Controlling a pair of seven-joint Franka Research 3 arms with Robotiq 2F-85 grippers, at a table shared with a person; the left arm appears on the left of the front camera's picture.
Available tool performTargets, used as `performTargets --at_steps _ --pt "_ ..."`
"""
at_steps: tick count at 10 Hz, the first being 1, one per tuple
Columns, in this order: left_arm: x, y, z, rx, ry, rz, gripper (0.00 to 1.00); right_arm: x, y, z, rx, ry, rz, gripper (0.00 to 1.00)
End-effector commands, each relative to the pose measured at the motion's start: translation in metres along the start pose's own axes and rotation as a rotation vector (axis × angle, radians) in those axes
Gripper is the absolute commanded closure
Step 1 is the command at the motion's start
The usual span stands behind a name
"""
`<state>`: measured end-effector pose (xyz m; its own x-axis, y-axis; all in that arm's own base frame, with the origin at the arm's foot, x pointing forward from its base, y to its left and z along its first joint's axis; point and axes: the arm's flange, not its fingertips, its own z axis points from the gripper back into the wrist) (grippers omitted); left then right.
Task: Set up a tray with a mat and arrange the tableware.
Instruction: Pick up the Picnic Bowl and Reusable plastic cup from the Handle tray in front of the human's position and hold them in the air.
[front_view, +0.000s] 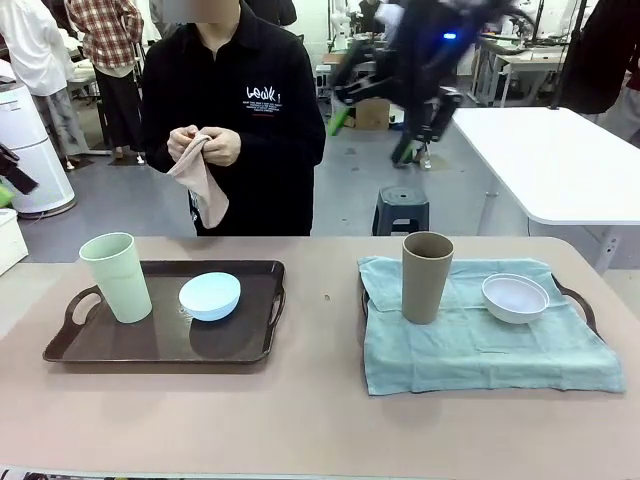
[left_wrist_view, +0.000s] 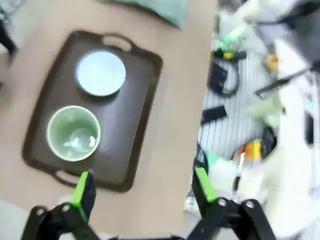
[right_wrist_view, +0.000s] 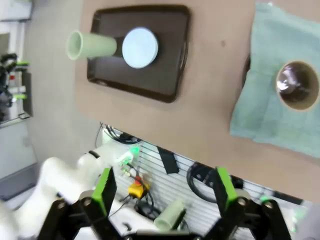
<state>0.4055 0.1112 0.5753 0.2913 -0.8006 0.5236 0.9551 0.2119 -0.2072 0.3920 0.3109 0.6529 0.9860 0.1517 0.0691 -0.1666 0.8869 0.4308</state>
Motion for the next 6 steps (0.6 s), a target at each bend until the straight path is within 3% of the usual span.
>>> performTargets --at_steps 1,2,3,4,6 --pt "-0.019 0.03 0.019 -0.059 0.116 -0.252 0.0 0.043 0.03 -0.01 -0.054 0.072 -0.039 0.0" --pt "-0.02 0.049 0.02 -0.015 0.079 -0.242 0.0 0.047 0.042 -0.016 -0.024 0.078 -0.015 0.0" --pt "-0.01 0.012 0.007 -0.044 0.065 -0.129 0.0 0.029 0.036 -0.007 0.027 0.088 0.017 0.0" --pt "-0.01 0.012 0.007 -0.044 0.065 -0.129 0.0 0.031 0.031 -0.025 -0.029 0.046 -0.009 0.0" --pt "-0.017 0.03 0.01 -0.055 0.094 -0.187 0.0 0.038 0.039 -0.026 -0.011 0.062 0.004 0.0"
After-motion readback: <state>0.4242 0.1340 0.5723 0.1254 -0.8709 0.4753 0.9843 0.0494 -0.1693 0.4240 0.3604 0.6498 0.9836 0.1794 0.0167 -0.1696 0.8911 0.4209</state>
